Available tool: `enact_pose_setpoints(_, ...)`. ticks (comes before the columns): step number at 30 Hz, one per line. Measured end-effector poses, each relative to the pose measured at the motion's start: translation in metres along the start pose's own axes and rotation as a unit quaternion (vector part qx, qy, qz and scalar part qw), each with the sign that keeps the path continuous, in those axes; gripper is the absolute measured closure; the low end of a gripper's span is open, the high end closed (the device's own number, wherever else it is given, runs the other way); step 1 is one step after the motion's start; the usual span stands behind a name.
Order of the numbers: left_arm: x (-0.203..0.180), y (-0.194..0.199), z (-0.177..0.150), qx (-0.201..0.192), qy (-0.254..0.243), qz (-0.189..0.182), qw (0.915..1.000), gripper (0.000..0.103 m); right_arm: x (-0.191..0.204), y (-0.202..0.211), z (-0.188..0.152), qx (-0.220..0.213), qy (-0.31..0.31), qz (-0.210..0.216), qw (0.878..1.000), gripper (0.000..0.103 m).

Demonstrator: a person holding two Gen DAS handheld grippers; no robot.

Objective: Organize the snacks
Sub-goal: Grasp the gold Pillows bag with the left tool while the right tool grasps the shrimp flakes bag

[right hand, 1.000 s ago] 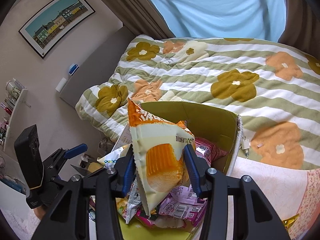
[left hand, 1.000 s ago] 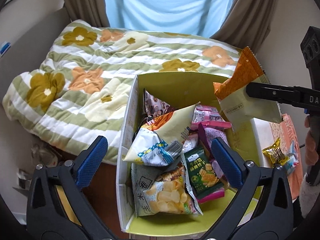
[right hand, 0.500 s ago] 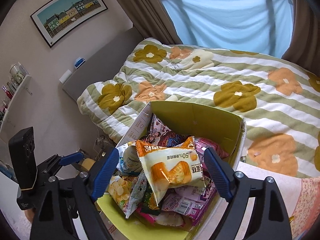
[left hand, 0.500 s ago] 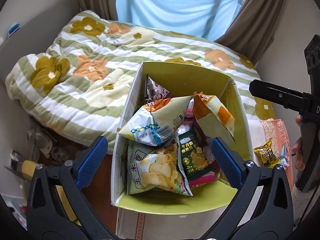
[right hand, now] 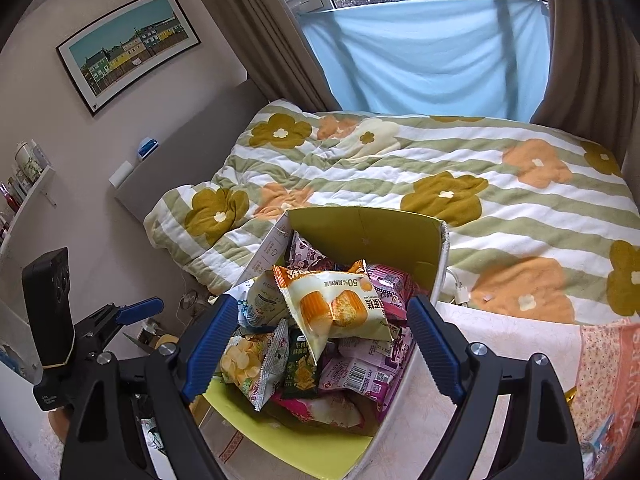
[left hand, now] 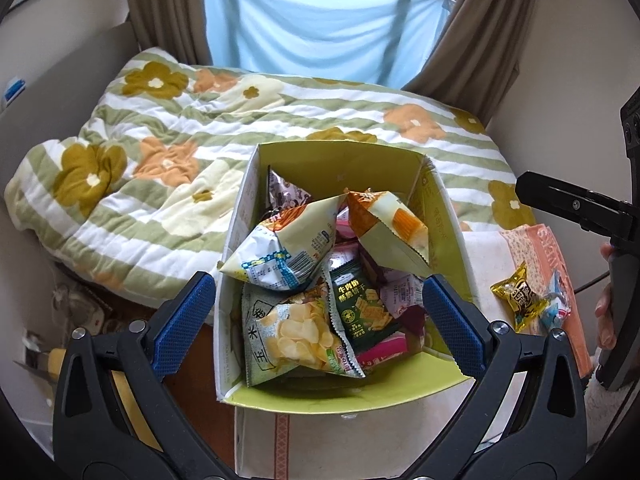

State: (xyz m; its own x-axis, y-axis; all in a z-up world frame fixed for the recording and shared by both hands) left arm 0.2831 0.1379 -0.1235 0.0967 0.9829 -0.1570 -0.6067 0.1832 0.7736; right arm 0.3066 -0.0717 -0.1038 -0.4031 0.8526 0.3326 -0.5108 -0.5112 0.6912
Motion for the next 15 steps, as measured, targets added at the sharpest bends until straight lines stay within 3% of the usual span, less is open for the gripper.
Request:
enact_pose_setpoints(8,-0.042,0.003,0.015,-0.012,-0.055,-0.049,0.9972,0.0,-0.021,0.058,-0.017,-0.045,-0.041,-0.057,0.997,0.019)
enact_pose_setpoints(15,-0.119,-0.014,0.02,-0.004,-0.116,-0.1,0.9883,0.0,-0.073,0.124,-0.054,-0.078,-0.103,-0.136,0.982,0.019)
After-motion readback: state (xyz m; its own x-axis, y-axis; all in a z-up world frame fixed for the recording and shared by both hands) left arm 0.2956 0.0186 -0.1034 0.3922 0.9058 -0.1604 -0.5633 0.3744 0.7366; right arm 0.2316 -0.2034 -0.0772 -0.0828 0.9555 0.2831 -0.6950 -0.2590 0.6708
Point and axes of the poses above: each gripper's, at about its wrist camera, not at the fingertips, and y roughly against the way its jaws point, x to its left, z to its top, the point moved 4 cm from there along -y, roughly the way its jaws point, and after that the axes turned 4 degrees about -z, right-handed, at the moved point
